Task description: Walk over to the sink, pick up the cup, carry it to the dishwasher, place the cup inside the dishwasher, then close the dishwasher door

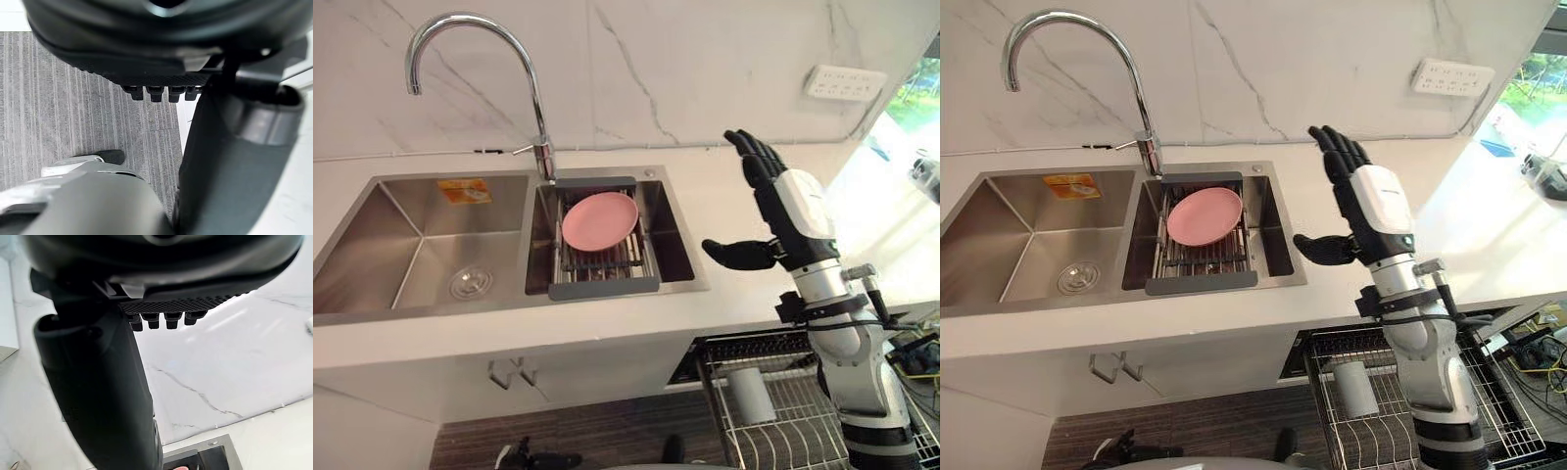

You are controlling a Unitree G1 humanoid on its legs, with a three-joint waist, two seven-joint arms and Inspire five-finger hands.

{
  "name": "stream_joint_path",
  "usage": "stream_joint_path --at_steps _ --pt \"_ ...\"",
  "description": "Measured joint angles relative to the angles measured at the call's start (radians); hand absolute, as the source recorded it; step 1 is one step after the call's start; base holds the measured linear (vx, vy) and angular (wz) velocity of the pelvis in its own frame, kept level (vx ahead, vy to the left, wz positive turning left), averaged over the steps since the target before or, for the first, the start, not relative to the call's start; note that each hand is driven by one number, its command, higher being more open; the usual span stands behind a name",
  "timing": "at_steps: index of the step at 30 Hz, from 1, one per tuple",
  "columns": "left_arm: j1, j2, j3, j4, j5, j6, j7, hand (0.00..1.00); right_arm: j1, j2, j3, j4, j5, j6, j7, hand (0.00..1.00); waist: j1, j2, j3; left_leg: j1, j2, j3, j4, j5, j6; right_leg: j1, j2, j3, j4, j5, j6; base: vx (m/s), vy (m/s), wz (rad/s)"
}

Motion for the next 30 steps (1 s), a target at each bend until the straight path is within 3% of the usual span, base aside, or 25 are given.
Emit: stream_joint_path --at_steps 6,16,23,30 --pt "-0.006 0.002 -0.001 0.001 0.000 0.001 -0.001 1.00 -0.068 -0.006 0.062 0.081 -0.007 -0.008 0.005 1.00 0.018 -0.006 -0.002 -0.001 0.006 -0.004 0.003 0.004 -0.004 0.011 0.001 -0.019 0.000 0.002 -0.006 -0.04 -0.014 0.01" --pt "-0.026 0.004 -0.002 0.003 0.001 0.020 -0.008 1.00 -0.170 -0.006 0.178 0.238 -0.154 -0.005 0.001 1.00 0.047 -0.014 -0.004 -0.006 0.008 -0.024 0.006 0.006 -0.005 0.016 -0.001 -0.042 0.000 0.018 -0.006 0.02 0.028 0.06" --pt "-0.032 0.005 -0.001 0.003 0.001 0.019 -0.009 1.00 -0.271 -0.004 0.231 0.389 -0.196 0.028 -0.064 1.00 0.080 -0.014 -0.004 -0.005 0.004 -0.055 0.000 0.018 -0.006 0.030 -0.010 -0.076 0.000 0.020 -0.005 0.01 0.030 0.13" --pt "-0.031 0.009 0.009 0.003 0.001 -0.001 -0.001 1.00 -0.314 0.033 0.262 0.521 -0.206 0.069 -0.141 1.00 0.084 -0.023 0.011 0.000 0.005 -0.075 -0.032 0.042 -0.019 0.037 -0.014 -0.100 0.000 0.008 0.004 -0.02 0.000 0.10"
